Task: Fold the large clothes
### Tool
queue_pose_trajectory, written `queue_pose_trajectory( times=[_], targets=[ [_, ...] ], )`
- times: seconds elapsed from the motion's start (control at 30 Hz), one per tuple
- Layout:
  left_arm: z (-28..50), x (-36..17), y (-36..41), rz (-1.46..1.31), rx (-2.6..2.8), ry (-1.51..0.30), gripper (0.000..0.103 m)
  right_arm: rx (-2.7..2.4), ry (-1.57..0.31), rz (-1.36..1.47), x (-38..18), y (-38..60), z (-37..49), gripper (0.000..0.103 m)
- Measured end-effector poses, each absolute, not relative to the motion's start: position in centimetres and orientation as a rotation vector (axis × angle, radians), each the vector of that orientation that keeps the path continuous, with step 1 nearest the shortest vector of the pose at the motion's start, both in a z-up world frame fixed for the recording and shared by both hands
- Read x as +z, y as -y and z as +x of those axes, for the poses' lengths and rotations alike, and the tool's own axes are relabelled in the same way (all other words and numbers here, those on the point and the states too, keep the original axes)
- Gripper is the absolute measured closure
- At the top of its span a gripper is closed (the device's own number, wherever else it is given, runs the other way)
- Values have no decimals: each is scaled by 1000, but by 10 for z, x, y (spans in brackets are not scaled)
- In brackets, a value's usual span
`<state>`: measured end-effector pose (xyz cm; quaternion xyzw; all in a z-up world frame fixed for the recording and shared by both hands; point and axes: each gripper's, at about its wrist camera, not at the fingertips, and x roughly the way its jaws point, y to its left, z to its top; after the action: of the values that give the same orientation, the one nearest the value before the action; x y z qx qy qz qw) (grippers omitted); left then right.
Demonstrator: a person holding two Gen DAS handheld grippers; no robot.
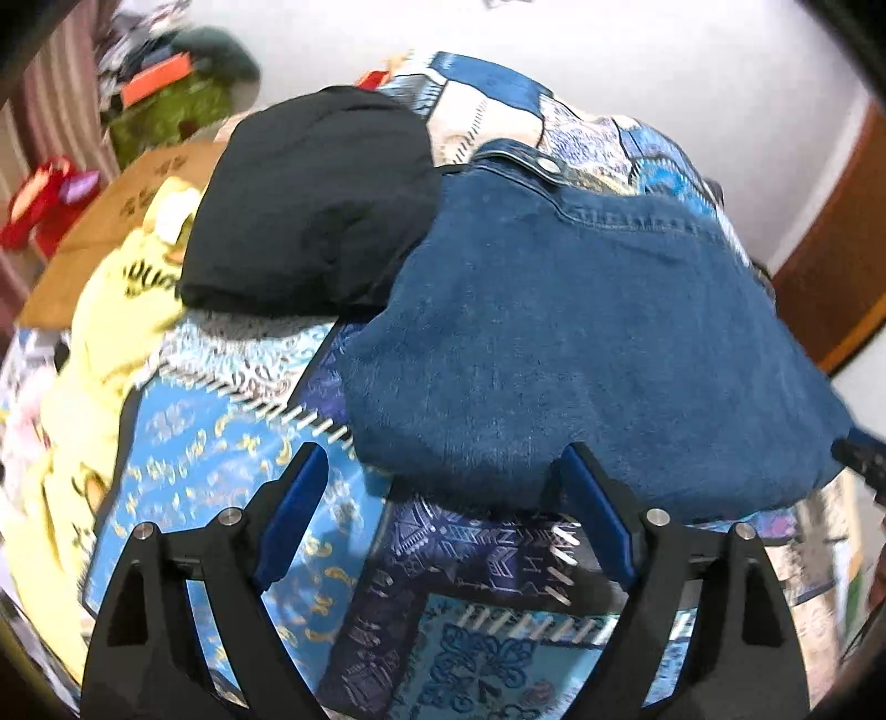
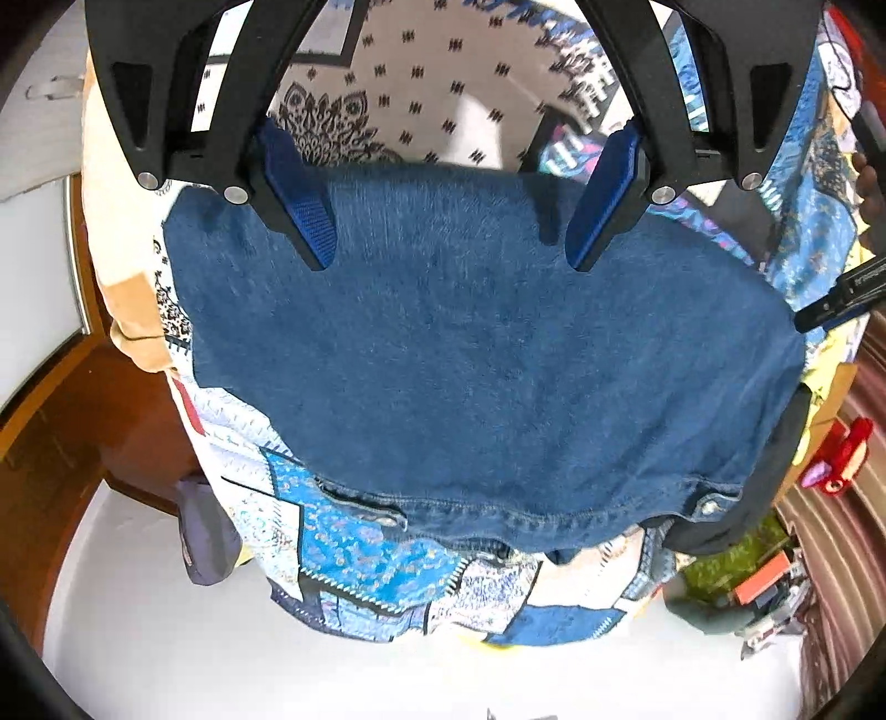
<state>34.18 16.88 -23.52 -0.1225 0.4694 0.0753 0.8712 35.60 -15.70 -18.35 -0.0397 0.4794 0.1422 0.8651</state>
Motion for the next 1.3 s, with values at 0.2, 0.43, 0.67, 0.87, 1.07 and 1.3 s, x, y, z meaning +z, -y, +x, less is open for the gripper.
queue_pose_trajectory(
  times=[0.2,0.43,0.67,0.87,1.07,1.3],
  targets=[
    [341,-246,-170,-494,50,-1031,17,302,-973,-43,-175,158,352,20],
    [363,-290,-178,-829,-61,-1078,18,353,-987,-29,-181,153,353,20],
    [388,-317,-196,-1050,-46,-1007,25,363,-986,-80,-187,141,357,20],
    [389,-292,-173,-913,88,-944,49,373,-969,-131,-188,129,353,20],
    [386,-227,-142,-692,152,-815,79,369,-951,-172,-177,122,348,20],
    [360,-124,-138,-542,67,-599,84,396,-896,-141,-136,102,358,20]
  ],
)
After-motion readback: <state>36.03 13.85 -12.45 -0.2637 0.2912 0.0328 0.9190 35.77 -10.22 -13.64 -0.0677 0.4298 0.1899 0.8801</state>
